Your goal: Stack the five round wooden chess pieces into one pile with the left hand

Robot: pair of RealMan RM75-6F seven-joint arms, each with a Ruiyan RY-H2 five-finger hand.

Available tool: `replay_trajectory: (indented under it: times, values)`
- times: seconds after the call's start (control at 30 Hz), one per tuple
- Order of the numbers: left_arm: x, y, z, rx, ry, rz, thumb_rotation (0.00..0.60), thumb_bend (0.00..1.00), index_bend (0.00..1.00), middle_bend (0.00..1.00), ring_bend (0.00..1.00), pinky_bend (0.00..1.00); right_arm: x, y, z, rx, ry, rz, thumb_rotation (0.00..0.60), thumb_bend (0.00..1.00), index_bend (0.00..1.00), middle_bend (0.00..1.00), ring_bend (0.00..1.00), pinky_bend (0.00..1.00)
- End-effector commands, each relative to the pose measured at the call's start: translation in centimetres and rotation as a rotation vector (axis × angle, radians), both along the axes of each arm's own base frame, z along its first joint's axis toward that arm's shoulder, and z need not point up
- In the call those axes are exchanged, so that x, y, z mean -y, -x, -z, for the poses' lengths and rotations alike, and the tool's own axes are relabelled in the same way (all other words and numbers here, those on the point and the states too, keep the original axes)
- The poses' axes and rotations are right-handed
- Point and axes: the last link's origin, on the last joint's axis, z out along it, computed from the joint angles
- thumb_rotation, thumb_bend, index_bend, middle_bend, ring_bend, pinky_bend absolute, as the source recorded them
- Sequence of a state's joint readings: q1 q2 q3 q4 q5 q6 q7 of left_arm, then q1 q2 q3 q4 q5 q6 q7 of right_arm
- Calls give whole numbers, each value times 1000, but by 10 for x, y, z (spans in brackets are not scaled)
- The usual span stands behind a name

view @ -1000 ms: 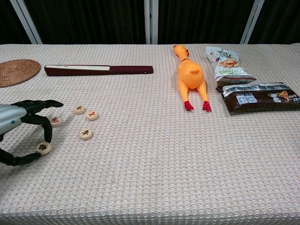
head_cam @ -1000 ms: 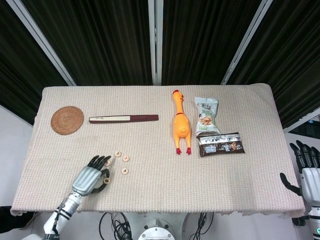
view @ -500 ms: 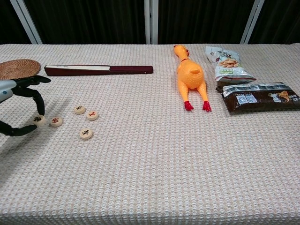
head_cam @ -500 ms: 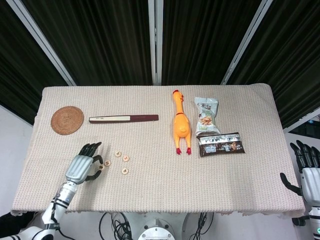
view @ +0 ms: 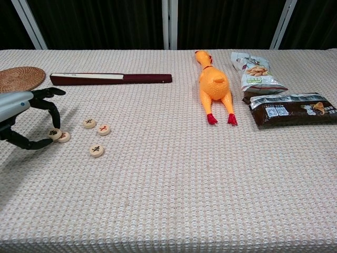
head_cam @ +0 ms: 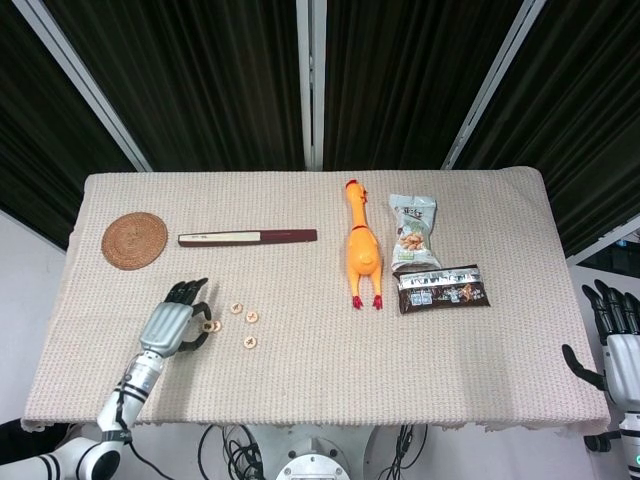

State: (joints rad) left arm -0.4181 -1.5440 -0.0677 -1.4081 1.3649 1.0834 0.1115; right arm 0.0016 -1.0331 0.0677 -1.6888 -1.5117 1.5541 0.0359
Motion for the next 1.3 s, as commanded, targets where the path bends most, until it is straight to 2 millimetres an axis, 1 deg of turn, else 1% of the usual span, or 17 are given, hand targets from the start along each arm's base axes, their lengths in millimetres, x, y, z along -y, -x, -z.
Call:
replay_trajectory:
  times: [0.03, 0.4, 0.7, 1.3]
  values:
    - [-1, 0, 1, 1, 1, -1, 600, 322, 483, 0, 0, 0, 0, 0, 0, 0, -1, 0, 600, 256, 0, 0, 0, 0]
    - [-2, -3, 2, -14, 3, 6, 600, 323, 457, 0, 0, 0, 2, 1, 1, -3, -9, 11, 600, 256, 0, 0, 0, 0]
    - [-2, -5, 7, -10, 17, 3, 600, 322, 457, 0, 0, 0, 1, 1, 1, -1, -8, 9, 600, 256, 0, 0, 0, 0]
    - [-2, -8, 7, -4, 22, 9, 600, 319, 438, 0, 0, 0, 1, 1, 0, 1, -5, 10, 600, 256, 0, 0, 0, 0]
